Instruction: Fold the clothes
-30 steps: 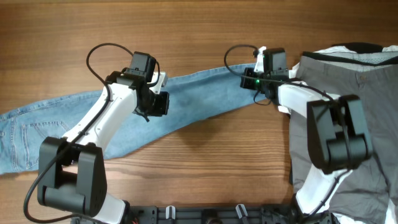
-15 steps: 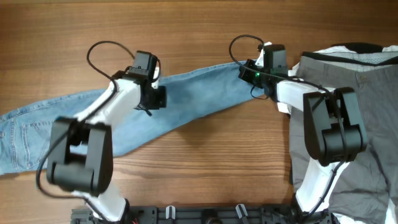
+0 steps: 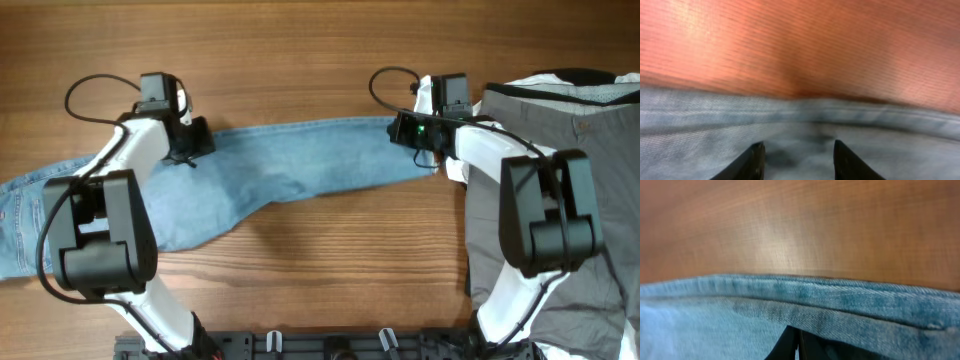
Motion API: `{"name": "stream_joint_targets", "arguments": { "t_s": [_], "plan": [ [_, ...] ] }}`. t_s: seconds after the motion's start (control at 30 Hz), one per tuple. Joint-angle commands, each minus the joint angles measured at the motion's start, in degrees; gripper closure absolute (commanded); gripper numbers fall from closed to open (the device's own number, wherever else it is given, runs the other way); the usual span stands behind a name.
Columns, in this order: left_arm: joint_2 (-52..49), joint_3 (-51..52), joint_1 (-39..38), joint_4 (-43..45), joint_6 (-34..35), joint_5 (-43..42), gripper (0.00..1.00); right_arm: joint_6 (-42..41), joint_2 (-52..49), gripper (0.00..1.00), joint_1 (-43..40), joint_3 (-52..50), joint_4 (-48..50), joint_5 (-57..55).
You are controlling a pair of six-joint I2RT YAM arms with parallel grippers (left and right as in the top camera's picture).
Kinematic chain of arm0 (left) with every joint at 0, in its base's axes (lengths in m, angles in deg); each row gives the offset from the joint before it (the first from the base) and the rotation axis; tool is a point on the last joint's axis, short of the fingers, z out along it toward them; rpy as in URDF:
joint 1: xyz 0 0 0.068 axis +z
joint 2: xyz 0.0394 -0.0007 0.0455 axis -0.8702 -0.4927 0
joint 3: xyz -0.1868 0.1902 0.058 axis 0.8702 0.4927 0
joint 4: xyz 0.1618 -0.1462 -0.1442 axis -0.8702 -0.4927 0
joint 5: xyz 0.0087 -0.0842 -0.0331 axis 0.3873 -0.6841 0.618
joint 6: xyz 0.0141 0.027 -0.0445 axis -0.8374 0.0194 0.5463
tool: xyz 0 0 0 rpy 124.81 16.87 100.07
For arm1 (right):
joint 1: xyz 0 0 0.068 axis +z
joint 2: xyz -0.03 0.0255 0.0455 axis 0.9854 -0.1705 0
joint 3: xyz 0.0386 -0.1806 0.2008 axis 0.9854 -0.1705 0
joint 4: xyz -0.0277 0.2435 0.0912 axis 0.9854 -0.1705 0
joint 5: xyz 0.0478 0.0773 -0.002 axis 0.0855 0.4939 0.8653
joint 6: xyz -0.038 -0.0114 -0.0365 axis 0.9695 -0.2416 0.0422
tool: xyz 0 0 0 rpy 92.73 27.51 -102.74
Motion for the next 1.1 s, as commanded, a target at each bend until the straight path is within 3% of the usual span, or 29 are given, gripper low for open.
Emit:
{"name": "stream_joint_targets", "arguments": {
  "t_s": [0.0,0.1,0.23,0.33,0.5,0.67,0.83,0.9,1.07],
  "plan": [
    [1.49,-4.15,0.61,-9.55,-3.98,-1.51,0.57,11.02,7.69,0.92,-0.35,-3.23,-8.0,4.02],
    [7.82,-7.96,0.42,-19.56,-3.82,-2.05,0.58,13.94,15.08,0.96,1.81,-3.26,-15.52,7.06],
    [14.21,-8.2,0.42,-29.64,-1.38,-2.25,0.54,15.26,15.89,0.95,7.28,-3.37,-20.92,7.06],
    [14.64,-6.84,0.48,-35.87,1.51,-2.23,0.62,14.56,14.19,0.94,11.98,-3.96,-20.44,5.18],
    [14.6,5.44,1.62,-28.87,9.64,-1.75,0.73,6.27,8.26,0.96,12.85,-3.96,-20.11,-5.97],
    [14.58,16.31,3.5,-17.86,10.08,-0.31,0.73,-2.93,1.01,0.96,7.67,-3.96,-18.58,-14.86],
    [14.6,18.62,5.53,-16.65,11.76,11.54,0.71,-3.96,0.04,0.96,-2.27,-3.58,-21.64,-17.29],
    [14.58,18.67,6.88,-16.2,11.74,12.41,0.68,-3.91,1.31,0.95,-5.22,-2.84,-23.45,-17.25],
    [14.6,17.09,8.15,-14.75,9.6,11.96,0.6,5.42,7.82,0.74,-6.97,-1.79,-26.1,-8.09]
  ]
}}
